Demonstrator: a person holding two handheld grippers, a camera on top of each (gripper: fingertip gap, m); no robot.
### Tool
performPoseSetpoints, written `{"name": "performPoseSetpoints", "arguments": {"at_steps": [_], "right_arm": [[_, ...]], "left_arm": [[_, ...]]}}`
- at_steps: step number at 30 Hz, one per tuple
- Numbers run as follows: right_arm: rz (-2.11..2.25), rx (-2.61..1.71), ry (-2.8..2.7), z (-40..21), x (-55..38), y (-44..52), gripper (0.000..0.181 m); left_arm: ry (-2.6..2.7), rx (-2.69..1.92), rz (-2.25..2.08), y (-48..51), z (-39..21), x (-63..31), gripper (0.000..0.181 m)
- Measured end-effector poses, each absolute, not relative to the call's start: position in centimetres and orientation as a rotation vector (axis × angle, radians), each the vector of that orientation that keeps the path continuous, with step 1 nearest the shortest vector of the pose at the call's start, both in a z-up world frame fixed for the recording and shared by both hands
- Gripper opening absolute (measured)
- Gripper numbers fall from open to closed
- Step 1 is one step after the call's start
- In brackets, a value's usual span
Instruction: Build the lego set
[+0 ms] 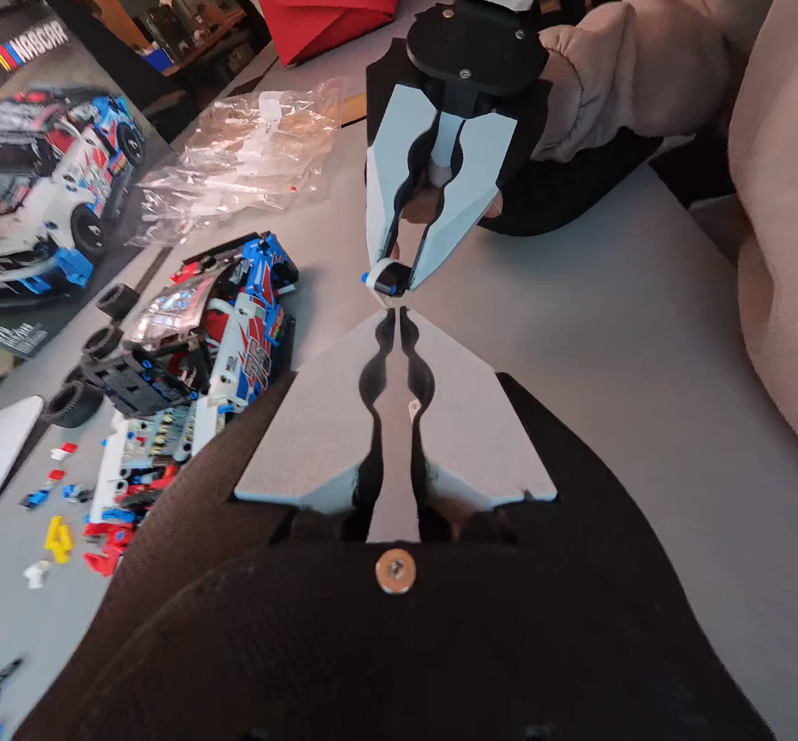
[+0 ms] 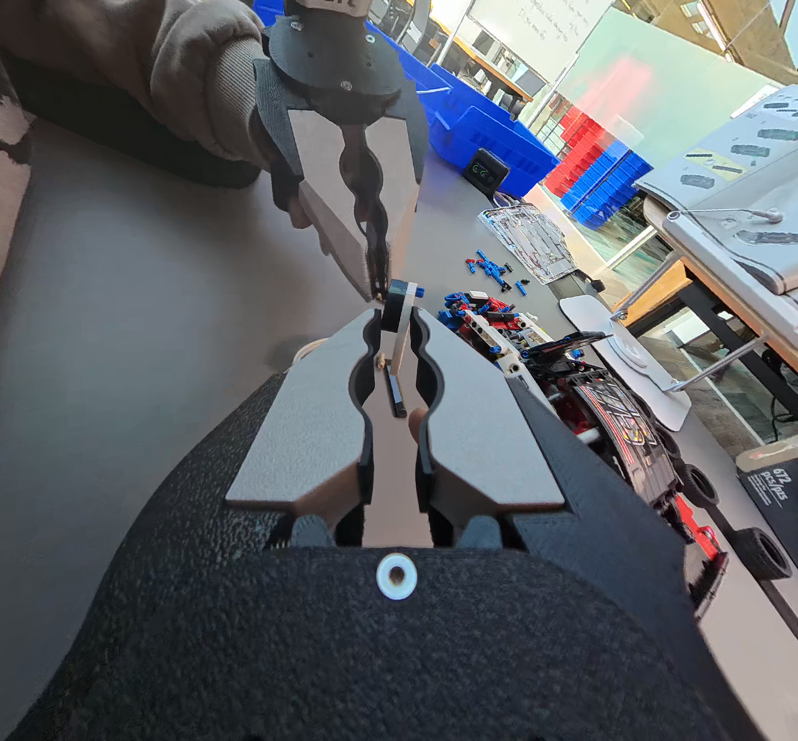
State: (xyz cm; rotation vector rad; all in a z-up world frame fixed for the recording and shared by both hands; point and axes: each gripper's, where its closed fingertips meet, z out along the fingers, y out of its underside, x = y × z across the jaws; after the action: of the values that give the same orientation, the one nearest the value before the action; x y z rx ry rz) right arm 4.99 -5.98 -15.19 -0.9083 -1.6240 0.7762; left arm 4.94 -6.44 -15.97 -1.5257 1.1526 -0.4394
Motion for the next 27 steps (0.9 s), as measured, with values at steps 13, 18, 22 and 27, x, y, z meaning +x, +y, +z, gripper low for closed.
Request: {"name": "performPoseSetpoints", "arguments": {"at_steps": [13, 18, 22, 27], "right_arm": [[0.634, -0.907, -1.605, -16.2, 3.6, -5.2, 0.009], [0.613, -0.870, -1.614, -16.4, 3.7, -5.3, 0.009], [0.609, -0.875, -1.644, -16.7, 4.0, -5.2, 0.012], [0.678, -0.912, -1.757, -18.0, 4.7, -6.1, 0.021]], "left_arm": [[0.573, -1.774, -1.174, -4.4, -16.0, 5.1, 0.018], [0.569, -1.789, -1.219, -4.5, -16.2, 5.1, 0.017], [0.676, -1.855, -1.019, -3.9, -17.8, 4.5, 0.016], [0.961, -1.856, -0.813, -5.4, -19.2, 5.5, 0.016]]}}
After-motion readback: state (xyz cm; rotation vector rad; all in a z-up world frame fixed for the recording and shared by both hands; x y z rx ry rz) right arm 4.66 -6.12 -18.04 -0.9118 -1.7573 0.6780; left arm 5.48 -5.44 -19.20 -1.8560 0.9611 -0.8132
